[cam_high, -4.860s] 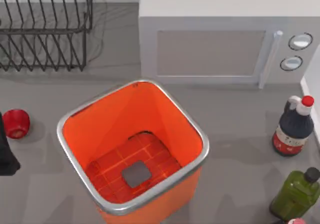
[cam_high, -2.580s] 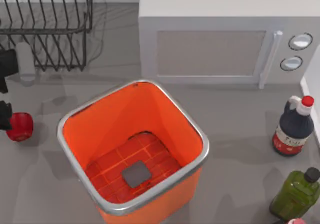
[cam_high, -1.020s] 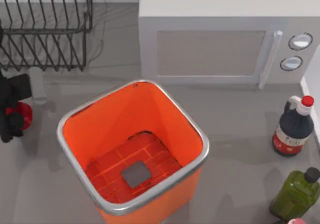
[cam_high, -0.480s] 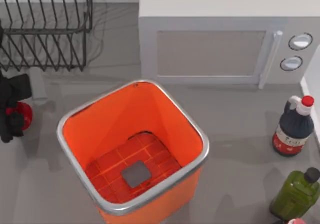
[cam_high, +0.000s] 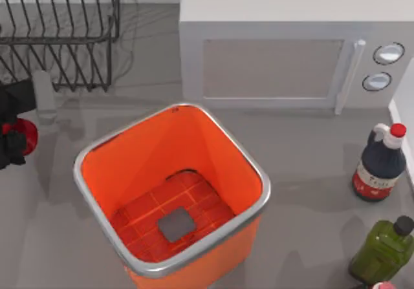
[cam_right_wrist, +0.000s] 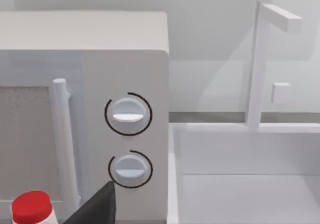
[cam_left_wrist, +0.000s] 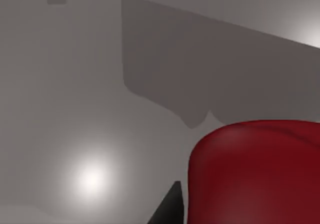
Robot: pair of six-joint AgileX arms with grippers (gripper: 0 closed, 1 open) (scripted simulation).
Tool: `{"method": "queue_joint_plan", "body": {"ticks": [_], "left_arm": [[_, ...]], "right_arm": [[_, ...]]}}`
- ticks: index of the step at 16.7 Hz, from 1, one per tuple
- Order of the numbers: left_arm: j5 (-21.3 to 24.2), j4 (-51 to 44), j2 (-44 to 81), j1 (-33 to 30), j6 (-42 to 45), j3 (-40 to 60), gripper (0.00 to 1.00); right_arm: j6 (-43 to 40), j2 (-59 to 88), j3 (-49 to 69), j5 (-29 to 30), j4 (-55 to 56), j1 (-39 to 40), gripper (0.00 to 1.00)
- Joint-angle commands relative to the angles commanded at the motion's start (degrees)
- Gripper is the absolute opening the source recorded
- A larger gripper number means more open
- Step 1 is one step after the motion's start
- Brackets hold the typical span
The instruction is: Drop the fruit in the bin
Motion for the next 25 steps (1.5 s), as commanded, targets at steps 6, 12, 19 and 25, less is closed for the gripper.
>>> {"method": "queue_joint_plan", "body": {"ticks": [6,12,19,25], "left_arm": [[0.0,-19.0,-4.2,-0.2,-0.2,13.6,0.00],[-0.1,-25.6,-6.6,-0.2,-0.7,19.1,0.00],[3.2,-21.3,-11.7,-6.2,-3.2,12.3,0.00],[11.7,-9.5,-26.5,-24.8,-9.1,-7.4,0.00]], "right_arm": [[0.0,0.0,0.0,0.0,0.0,0.0,1.00],[0.0,0.0,0.0,0.0,0.0,0.0,1.00],[0.0,0.0,0.0,0.0,0.0,0.0,1.00],[0.0,0.0,0.0,0.0,0.0,0.0,1.00]]}}
